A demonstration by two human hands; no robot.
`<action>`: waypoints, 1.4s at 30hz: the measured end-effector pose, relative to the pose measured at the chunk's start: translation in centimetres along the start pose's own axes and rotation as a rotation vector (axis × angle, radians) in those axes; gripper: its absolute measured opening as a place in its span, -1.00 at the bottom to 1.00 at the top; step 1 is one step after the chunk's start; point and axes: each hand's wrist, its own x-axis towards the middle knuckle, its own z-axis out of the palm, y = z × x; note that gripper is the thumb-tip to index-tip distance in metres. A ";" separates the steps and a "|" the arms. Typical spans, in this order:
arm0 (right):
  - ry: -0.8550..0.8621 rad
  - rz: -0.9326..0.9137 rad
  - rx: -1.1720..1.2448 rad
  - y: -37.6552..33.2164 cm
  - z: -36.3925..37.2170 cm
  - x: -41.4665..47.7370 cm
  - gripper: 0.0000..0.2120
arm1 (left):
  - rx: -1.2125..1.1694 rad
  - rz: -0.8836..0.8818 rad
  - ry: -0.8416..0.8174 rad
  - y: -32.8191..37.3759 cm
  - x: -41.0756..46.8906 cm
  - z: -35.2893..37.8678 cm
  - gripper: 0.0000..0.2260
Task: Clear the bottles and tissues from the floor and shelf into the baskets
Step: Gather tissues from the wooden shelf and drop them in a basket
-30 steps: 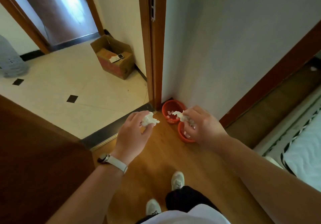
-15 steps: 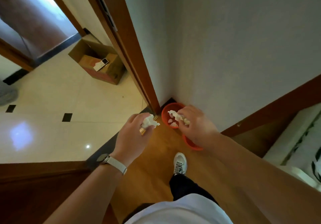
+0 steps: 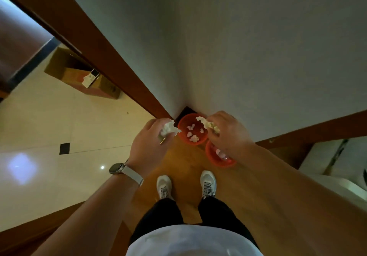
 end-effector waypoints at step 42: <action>-0.273 0.336 -0.216 28.7 41.8 7.5 -0.65 | 0.156 0.338 -0.469 -33.4 20.5 43.6 -0.52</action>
